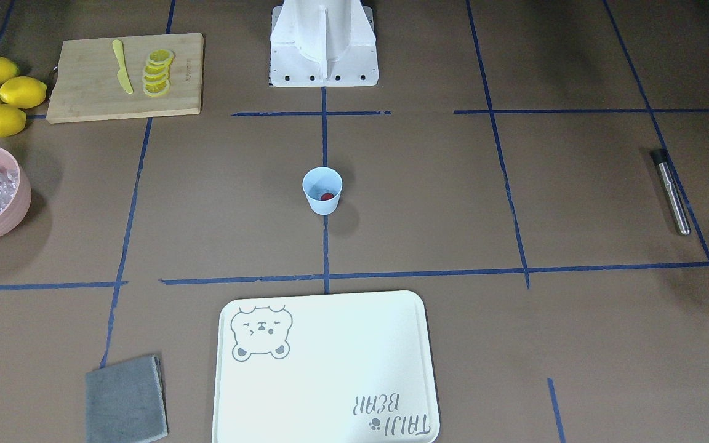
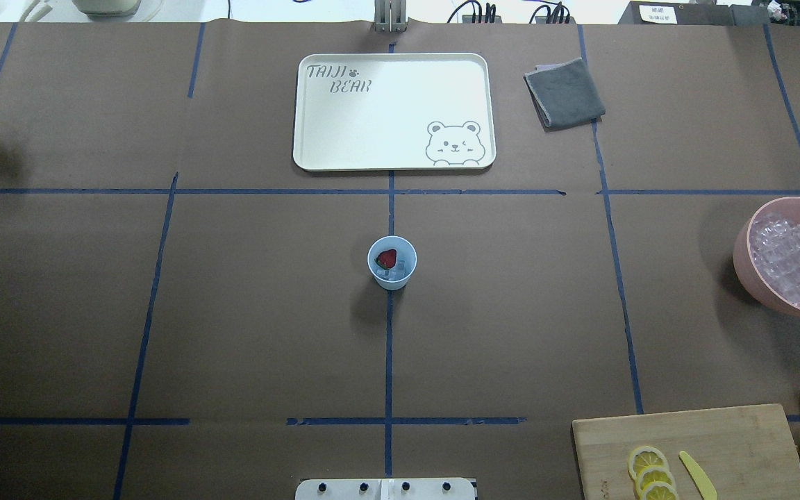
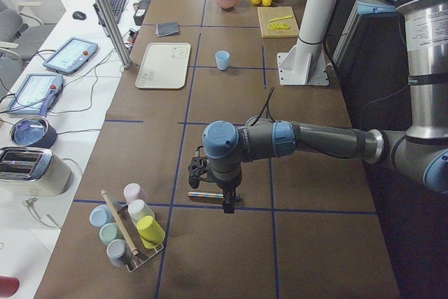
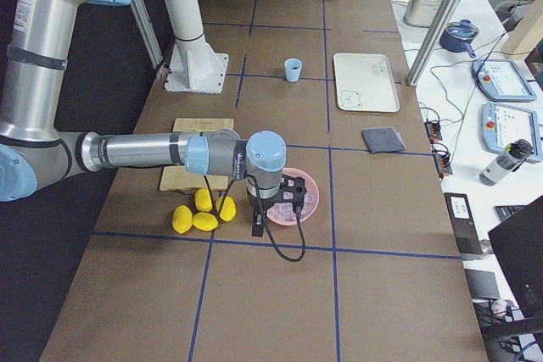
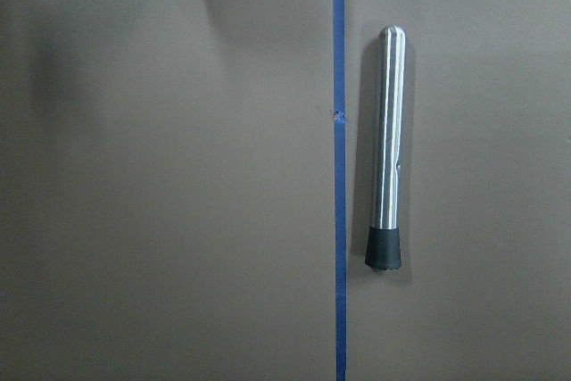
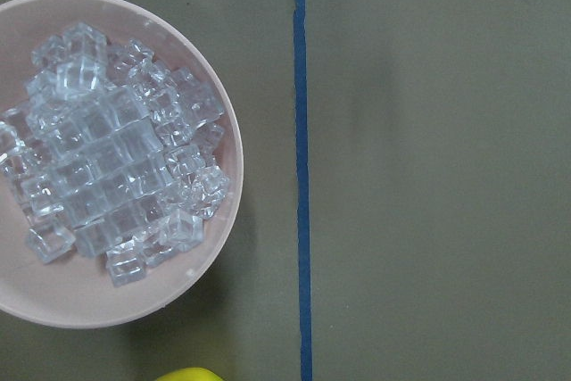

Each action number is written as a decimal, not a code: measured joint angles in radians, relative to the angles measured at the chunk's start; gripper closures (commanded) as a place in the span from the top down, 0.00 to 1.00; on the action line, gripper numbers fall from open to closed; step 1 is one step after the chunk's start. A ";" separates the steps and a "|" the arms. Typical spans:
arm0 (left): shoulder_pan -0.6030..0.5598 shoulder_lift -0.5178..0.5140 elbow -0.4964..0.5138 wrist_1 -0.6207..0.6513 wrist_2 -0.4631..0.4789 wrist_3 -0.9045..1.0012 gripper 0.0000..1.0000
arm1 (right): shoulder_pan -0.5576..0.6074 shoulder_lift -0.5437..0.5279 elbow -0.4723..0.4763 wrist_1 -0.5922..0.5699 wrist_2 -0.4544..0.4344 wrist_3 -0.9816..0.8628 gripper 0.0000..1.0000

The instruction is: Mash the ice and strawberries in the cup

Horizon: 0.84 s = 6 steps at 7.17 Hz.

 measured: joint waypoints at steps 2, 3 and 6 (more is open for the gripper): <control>-0.001 -0.001 0.000 -0.001 -0.001 -0.001 1.00 | 0.000 0.001 0.004 0.000 0.010 0.006 1.00; -0.001 -0.001 0.000 -0.001 0.000 0.000 1.00 | 0.000 0.001 0.004 0.000 0.029 0.007 1.00; 0.000 -0.004 0.000 -0.002 0.002 0.003 1.00 | 0.000 0.000 0.006 0.002 0.048 -0.001 1.00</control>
